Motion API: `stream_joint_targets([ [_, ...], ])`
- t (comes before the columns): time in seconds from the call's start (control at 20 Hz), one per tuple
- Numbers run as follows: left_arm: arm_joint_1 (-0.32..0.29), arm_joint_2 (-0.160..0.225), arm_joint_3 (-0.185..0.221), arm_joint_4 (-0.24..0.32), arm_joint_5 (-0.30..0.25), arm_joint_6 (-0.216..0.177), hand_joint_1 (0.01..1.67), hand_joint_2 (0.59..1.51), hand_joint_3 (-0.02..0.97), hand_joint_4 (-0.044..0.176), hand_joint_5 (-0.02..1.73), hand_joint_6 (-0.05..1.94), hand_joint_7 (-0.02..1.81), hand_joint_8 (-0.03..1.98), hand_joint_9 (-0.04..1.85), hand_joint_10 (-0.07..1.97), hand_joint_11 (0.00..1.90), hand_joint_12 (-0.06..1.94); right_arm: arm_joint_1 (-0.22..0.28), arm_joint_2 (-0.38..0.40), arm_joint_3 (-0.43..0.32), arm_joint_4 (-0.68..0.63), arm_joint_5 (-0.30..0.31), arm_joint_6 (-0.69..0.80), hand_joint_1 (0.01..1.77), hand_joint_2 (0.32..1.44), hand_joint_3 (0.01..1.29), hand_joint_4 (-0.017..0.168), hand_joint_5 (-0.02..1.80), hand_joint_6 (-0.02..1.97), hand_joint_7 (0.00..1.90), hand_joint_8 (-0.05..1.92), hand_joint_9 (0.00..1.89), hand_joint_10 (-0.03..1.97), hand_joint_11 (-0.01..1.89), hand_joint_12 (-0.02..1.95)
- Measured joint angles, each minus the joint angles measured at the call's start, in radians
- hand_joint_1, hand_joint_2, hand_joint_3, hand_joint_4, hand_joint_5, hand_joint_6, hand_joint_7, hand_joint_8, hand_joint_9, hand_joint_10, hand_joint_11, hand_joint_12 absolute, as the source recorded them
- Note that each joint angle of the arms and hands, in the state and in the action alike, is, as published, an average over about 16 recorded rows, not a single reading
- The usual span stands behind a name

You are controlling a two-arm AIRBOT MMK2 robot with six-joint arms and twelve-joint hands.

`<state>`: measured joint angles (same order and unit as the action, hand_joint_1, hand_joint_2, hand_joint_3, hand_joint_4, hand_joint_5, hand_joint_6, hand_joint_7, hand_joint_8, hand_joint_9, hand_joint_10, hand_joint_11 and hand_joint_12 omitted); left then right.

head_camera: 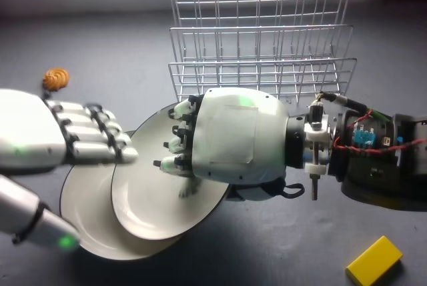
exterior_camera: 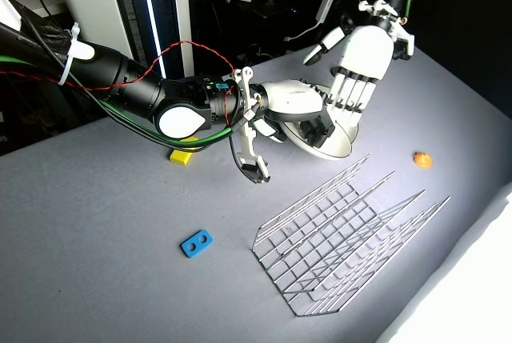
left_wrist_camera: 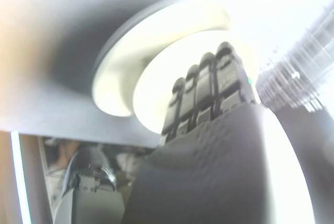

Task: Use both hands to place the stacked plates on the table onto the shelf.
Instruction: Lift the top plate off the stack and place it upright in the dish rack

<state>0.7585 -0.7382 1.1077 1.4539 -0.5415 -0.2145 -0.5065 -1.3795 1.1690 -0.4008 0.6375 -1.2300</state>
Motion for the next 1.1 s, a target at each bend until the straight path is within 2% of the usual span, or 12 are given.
stream_joint_targets([
  [0.55, -0.083, 0.04, 0.105, -0.015, 0.049, 0.0, 0.02, 1.066, 0.016, 0.001, 0.02, 0.02, 0.02, 0.0, 0.02, 0.01, 0.02, -0.01, 0.016, 0.056, -0.079, 0.038, 0.023, -0.037, 1.15, 1.01, 0.01, 0.002, 0.74, 1.27, 0.98, 1.04, 1.21, 0.22, 0.83, 1.01],
  [0.85, -0.104, 0.057, 0.138, -0.031, 0.063, -0.001, 0.02, 1.062, 0.016, 0.001, 0.02, 0.02, 0.02, 0.0, 0.02, 0.01, 0.01, -0.01, 0.039, 0.113, -0.135, 0.082, 0.047, -0.063, 1.16, 1.04, 0.01, -0.001, 0.73, 1.3, 1.0, 1.05, 1.23, 0.19, 0.83, 1.02],
  [1.1, -0.113, 0.066, 0.155, -0.04, 0.063, -0.001, 0.02, 1.059, 0.016, 0.001, 0.02, 0.02, 0.02, 0.0, 0.02, 0.01, 0.01, -0.01, 0.08, 0.177, -0.195, 0.115, 0.059, -0.065, 1.16, 1.05, 0.01, -0.002, 0.74, 1.27, 1.0, 1.06, 1.23, 0.17, 0.84, 1.03],
])
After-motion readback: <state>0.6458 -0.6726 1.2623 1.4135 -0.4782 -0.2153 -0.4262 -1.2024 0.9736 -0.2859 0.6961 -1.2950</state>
